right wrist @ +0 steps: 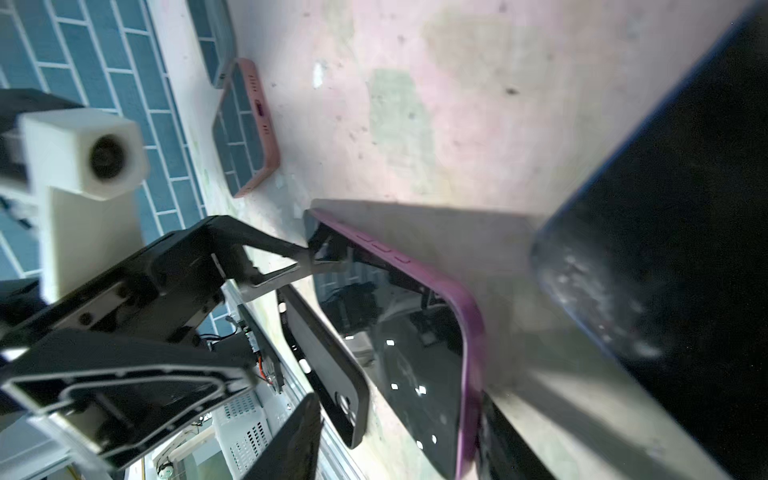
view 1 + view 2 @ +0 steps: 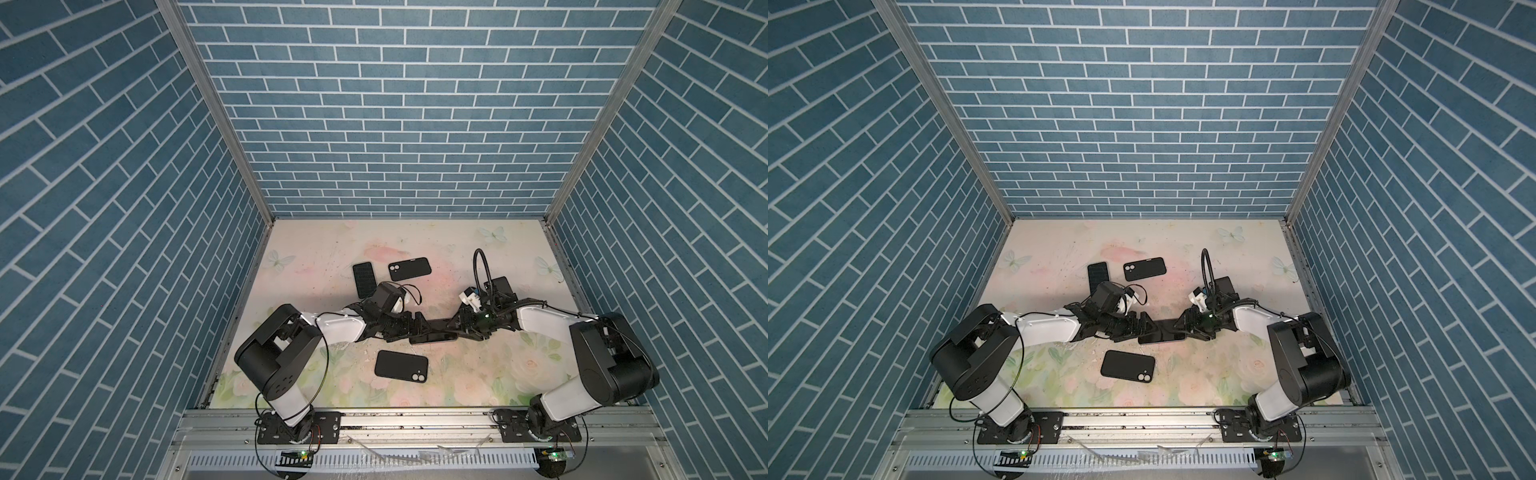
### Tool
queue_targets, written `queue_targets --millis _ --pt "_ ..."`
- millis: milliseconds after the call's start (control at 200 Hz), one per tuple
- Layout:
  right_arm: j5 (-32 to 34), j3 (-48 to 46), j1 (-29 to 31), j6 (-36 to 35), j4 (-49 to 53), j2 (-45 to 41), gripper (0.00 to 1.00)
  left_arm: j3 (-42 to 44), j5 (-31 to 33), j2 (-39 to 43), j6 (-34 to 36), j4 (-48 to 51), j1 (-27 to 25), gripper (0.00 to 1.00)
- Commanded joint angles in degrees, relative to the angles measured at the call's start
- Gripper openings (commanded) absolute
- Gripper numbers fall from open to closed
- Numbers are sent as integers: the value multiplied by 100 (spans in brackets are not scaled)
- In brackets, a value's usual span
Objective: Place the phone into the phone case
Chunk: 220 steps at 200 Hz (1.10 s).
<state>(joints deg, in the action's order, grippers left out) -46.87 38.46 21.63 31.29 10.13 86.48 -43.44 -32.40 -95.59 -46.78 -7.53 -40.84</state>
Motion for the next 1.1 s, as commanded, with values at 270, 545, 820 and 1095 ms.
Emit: queue_targets --millis 270,545,820,1095 --pt "-466 -64 95 228 -705 -386 42 63 -29 -242 55 41 80 94" --pt "-334 20 140 316 -814 -89 19 113 -20 -206 38 -98 144 94" --pt "602 389 127 -93 3 -595 0 -126 271 170 -42 63 356 95" --pt "2490 780 -43 -384 468 -1585 0 -1883 1828 373 578 2471 712 96"
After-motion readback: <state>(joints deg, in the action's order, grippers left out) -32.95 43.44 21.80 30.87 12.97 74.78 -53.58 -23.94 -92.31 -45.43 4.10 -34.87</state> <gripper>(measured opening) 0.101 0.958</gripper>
